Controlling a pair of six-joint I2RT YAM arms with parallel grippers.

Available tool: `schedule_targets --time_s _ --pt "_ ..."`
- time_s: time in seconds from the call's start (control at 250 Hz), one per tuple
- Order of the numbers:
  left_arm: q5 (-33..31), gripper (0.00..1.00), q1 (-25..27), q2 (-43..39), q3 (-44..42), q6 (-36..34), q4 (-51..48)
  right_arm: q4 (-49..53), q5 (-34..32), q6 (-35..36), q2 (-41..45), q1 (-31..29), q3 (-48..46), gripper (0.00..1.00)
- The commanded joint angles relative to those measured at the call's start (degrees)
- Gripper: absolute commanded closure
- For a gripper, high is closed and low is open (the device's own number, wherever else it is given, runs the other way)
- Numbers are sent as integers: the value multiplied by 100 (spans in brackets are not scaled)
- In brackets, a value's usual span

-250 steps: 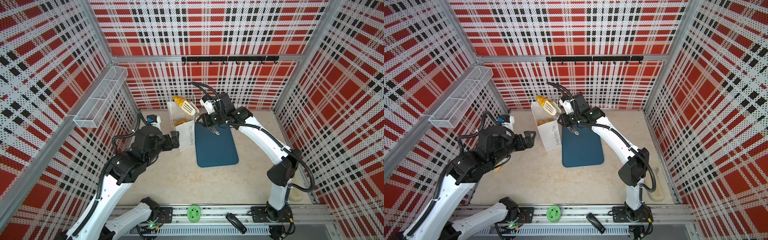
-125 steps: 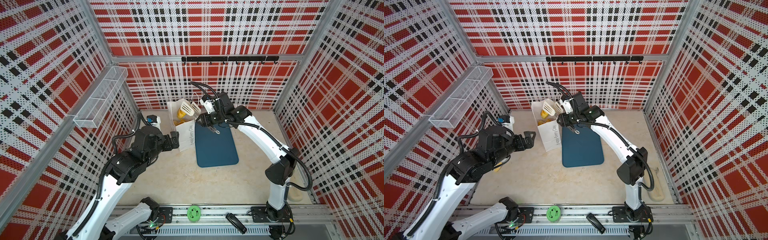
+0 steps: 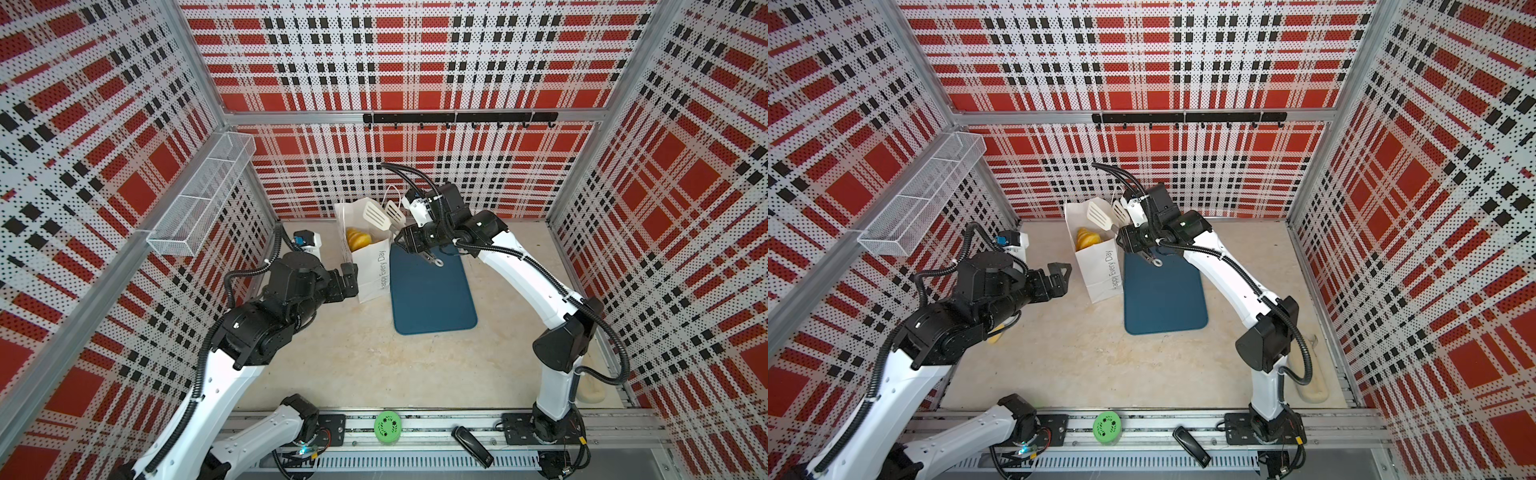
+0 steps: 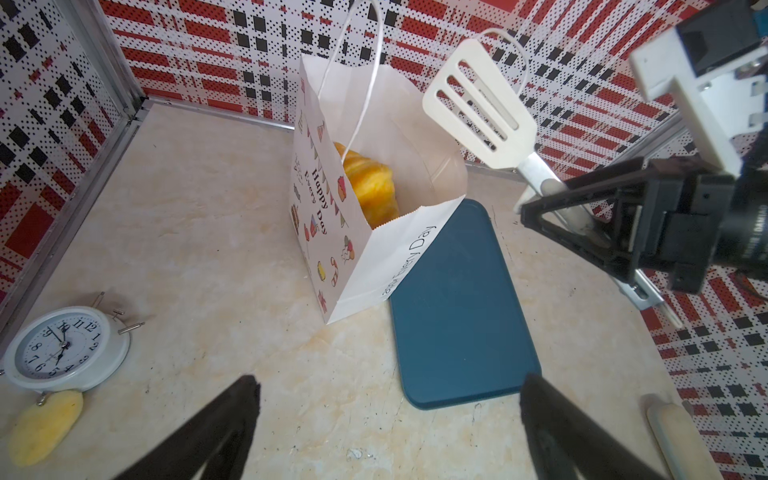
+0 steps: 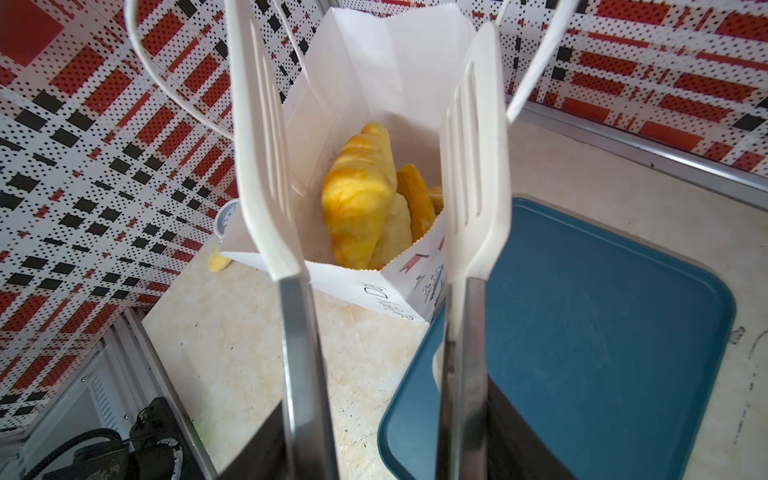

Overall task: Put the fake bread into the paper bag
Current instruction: 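Withdraw the tongs from the bag and move them beside the tray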

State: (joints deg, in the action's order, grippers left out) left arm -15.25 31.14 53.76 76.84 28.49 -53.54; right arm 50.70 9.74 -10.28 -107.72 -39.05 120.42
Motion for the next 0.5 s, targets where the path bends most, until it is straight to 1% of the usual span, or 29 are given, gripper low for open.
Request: schedule_targets --time_s 0.0,0.244,0.424,0.496 --pt "-101 1 -56 -20 -53 50 -69 -221 -260 311 614 -12 123 41" --pt "-233 1 -56 -78 -142 25 -73 -123 -420 509 1215 203 -434 40" --pt "-335 1 -39 -140 -306 15 -78 -86 -876 718 1806 453 -1155 40" --pt "-405 1 -37 -194 -386 19 -79 -51 -929 715 2009 651 -1443 40"
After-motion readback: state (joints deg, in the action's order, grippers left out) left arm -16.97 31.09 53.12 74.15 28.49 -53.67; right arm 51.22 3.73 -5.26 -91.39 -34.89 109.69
